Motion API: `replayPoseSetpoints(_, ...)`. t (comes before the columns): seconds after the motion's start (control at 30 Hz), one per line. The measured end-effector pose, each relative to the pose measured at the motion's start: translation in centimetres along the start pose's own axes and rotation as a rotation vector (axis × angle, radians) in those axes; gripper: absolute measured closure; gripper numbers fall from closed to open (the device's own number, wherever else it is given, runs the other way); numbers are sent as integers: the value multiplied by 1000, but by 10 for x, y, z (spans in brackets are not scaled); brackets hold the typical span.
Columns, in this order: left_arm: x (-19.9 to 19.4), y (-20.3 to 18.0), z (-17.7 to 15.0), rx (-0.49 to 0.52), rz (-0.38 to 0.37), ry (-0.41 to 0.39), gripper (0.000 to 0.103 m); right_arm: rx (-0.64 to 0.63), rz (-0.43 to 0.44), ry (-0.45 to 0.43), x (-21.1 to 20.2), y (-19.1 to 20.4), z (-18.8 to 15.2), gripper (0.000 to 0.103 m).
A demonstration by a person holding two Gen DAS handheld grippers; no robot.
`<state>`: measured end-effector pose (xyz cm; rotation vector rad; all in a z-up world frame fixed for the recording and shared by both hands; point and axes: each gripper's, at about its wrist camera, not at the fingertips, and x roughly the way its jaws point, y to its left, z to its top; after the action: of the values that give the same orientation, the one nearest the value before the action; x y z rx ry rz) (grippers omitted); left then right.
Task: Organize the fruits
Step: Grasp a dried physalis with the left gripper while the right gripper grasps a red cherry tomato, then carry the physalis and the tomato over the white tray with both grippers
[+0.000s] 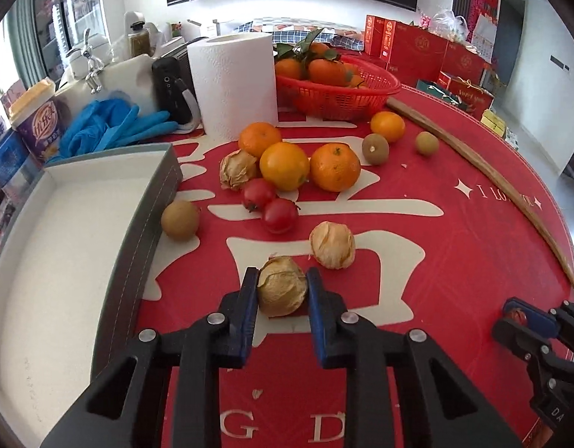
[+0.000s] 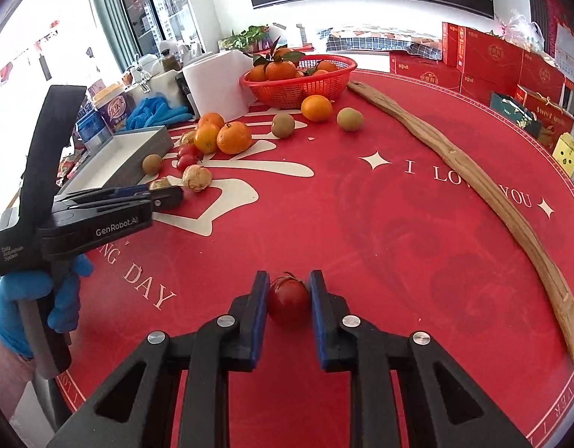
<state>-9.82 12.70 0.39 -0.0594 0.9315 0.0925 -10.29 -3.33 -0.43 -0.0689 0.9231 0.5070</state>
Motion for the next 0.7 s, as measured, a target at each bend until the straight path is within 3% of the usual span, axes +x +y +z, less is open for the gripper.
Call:
replayPoseSetpoints(0.37,-64,5,-10,-13,6,-137,76,-15,-17,-12,-10,3,1,80)
replayPoseSetpoints(0.7,-96,54,-17,-107,58,-179,76,-64,14,-5,-13,38,21,80)
